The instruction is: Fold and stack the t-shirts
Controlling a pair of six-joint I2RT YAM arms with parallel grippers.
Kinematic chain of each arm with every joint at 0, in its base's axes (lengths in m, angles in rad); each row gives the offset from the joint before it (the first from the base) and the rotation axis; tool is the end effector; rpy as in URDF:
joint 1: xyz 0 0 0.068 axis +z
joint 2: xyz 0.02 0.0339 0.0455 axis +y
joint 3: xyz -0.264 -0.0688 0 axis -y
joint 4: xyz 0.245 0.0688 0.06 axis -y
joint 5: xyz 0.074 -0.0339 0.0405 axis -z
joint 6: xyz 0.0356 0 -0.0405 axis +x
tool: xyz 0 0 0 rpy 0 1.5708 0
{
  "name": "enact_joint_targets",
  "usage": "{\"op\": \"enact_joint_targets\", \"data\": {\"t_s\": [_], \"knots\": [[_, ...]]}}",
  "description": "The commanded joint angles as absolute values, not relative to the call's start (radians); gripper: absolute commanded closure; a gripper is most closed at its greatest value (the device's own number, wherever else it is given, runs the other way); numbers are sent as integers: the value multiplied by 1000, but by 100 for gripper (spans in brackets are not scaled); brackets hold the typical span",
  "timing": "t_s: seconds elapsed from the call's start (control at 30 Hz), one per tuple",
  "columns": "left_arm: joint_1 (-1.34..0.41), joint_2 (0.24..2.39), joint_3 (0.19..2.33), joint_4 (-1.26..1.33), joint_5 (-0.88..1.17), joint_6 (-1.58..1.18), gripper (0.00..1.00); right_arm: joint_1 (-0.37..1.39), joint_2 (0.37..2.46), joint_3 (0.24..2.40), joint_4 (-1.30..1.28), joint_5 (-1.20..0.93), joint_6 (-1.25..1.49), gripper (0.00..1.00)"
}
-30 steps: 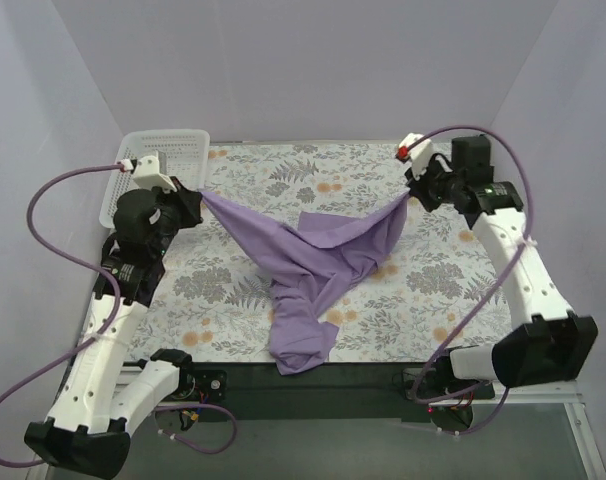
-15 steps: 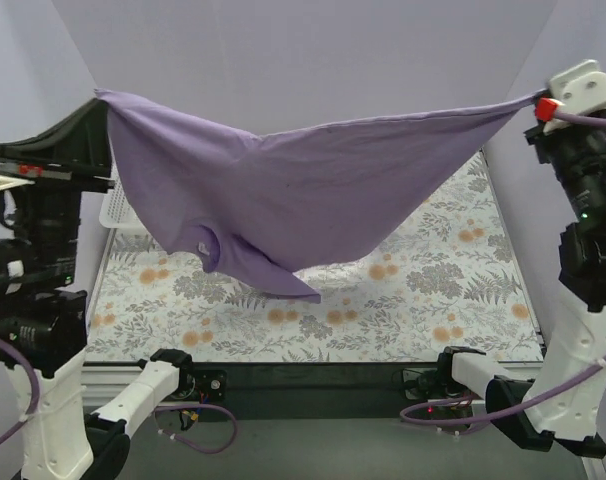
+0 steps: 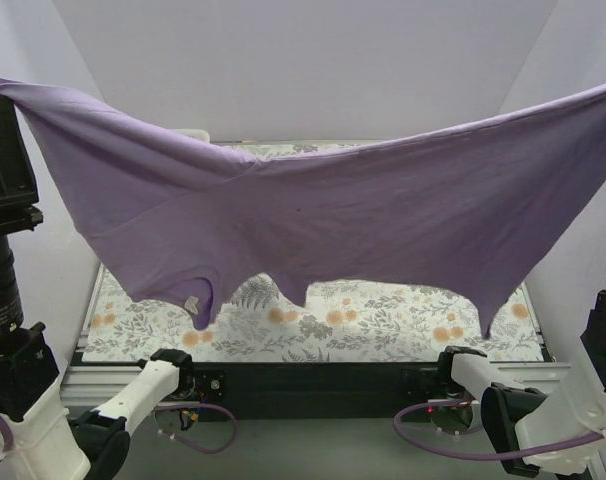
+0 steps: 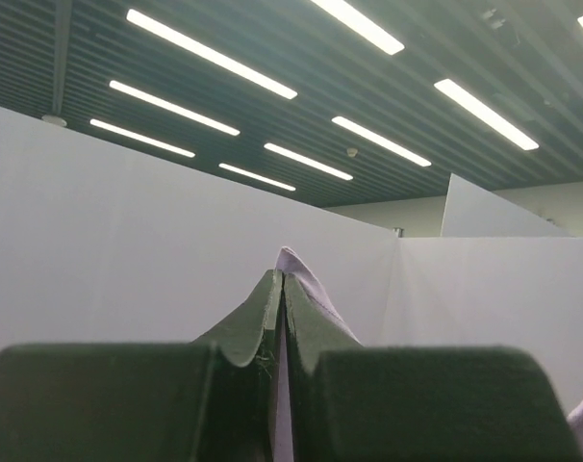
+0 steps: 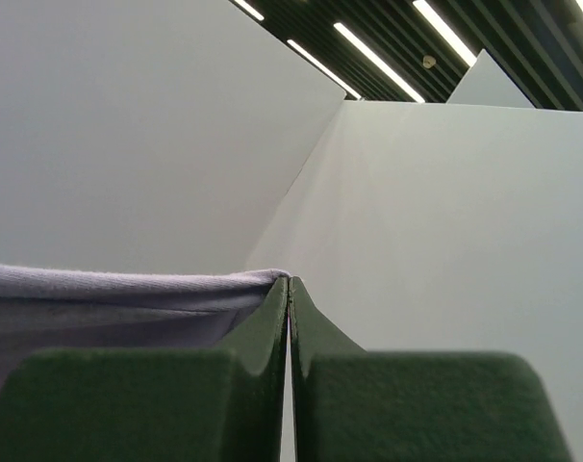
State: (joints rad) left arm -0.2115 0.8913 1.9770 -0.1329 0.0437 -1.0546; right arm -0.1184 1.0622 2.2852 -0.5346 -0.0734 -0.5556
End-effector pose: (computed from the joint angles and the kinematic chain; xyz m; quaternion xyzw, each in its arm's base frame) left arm -0.0211 0.0029 0.6529 -0.1054 0.2859 -0.5688 0.7639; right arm 0.0034 0.0022 0.6644 -0.1249 0.4094 -0.2840 0.8580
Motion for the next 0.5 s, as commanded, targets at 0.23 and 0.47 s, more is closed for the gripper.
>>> {"op": "enact_joint_targets", "data": {"t_s": [0.23,0.47], "knots": [[-229,991,1630,-75,-90,-977,100,-126,1080,1901,-463,-115,-546,99],[-227,1220,1301,50,-81,-992,100,-126,1020,1258,-273,-221,-522,99]]}}
